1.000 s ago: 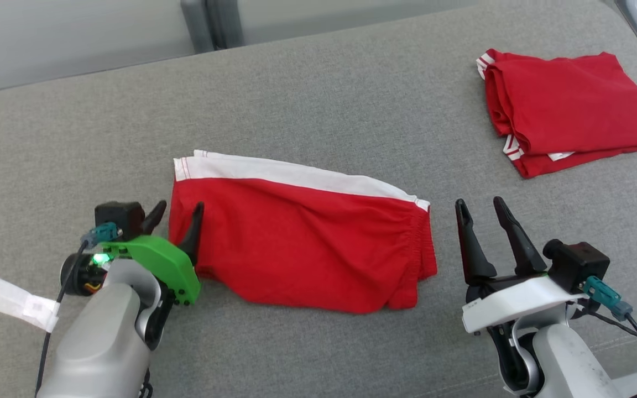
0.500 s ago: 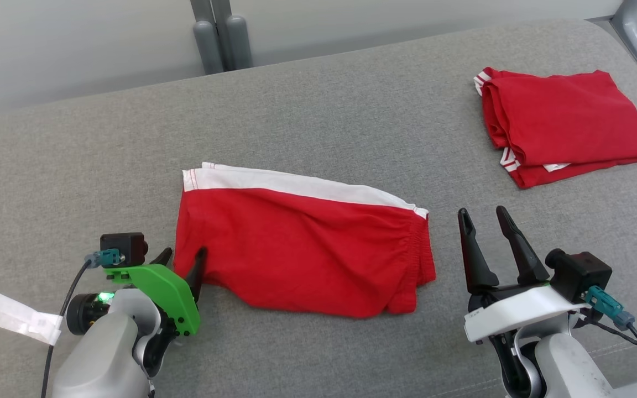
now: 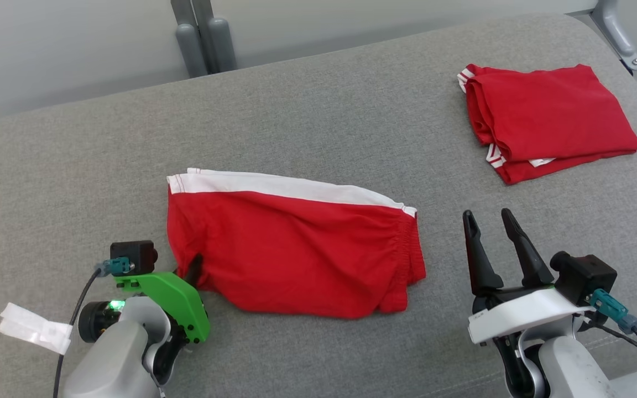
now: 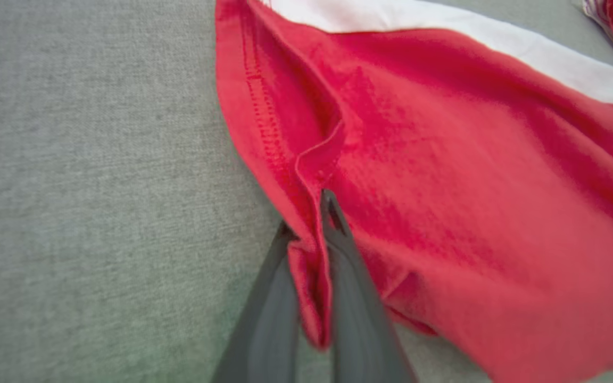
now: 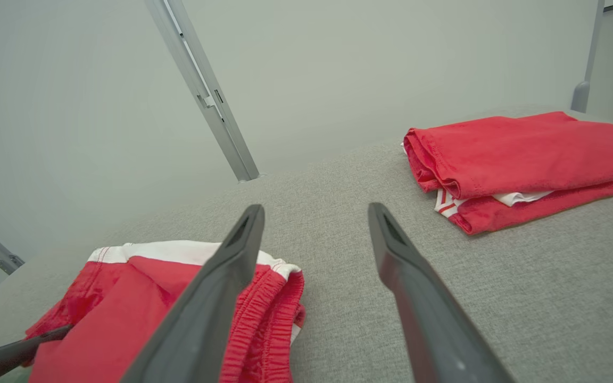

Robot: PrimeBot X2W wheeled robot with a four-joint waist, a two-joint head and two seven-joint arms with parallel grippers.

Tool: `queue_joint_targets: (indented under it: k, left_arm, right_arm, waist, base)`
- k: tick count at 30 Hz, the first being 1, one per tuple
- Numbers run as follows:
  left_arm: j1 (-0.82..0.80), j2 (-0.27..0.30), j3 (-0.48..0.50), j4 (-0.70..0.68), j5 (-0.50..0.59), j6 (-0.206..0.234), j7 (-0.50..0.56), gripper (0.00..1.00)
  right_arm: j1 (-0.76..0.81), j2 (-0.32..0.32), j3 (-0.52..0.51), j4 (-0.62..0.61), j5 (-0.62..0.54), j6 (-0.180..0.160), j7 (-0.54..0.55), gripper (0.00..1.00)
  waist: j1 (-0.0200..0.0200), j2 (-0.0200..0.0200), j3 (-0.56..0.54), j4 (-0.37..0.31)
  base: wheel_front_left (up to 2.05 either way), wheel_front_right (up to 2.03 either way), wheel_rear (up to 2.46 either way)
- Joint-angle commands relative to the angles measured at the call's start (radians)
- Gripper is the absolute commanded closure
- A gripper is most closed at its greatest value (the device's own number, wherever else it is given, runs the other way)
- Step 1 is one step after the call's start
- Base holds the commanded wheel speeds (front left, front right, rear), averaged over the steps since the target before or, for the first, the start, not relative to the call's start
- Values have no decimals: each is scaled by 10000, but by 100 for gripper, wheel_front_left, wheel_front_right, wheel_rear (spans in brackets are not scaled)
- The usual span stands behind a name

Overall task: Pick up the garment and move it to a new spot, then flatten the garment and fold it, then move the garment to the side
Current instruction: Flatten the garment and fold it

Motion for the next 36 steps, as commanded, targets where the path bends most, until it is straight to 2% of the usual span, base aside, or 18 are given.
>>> queue_joint_targets:
  k: [1,8,14,22,25,26,27,28,36]
  left_arm:
    - [199,91,69,-60,-91,-25,-171,100]
    - [715,126,440,-582,-402,194,-818,100]
    - [1626,170,536,-1612,-676,354,-889,100]
    - [3163,444,664,-3842,-974,1067,-563,100]
    - [3589,576,730,-4543,-953,1463,-556,100]
    - [3653,550,769,-4704,-958,1525,-628,64]
    - [3680,535,792,-4808,-972,1565,-692,16]
    - [3701,555,820,-4924,-925,1608,-783,0]
    - [3592,947,854,-5490,0,1981,-1808,0]
  right_arm:
    - [111,-15,-46,-49,-76,-5,-26,0]
    - [235,-18,-272,-41,-112,-5,-26,0]
    - [309,-18,-553,61,-299,-5,-26,0]
    - [191,-19,-720,314,-540,-5,-24,0]
    - [116,-19,-702,442,-618,-5,-26,0]
    - [97,-19,-698,476,-627,-5,-24,0]
    - [74,-19,-696,499,-645,-5,-24,0]
    - [43,-19,-697,521,-661,-5,-26,0]
    - [5,-18,-801,676,-817,-5,-26,0]
  waist:
    - [0,0,-63,114]
    - [0,0,-271,655]
    - [0,0,-437,1279]
    - [0,0,-496,1723]
    - [0,0,-499,1792]
    - [0,0,-504,1801]
    - [0,0,-505,1805]
    - [0,0,-508,1808]
    - [0,0,-653,1871]
  base:
    - [0,0,0]
    - [0,0,0]
    - [0,0,0]
    - [0,0,0]
    - [0,0,0]
    - [0,0,0]
    - [0,0,0]
    - [0,0,0]
    - [0,0,0]
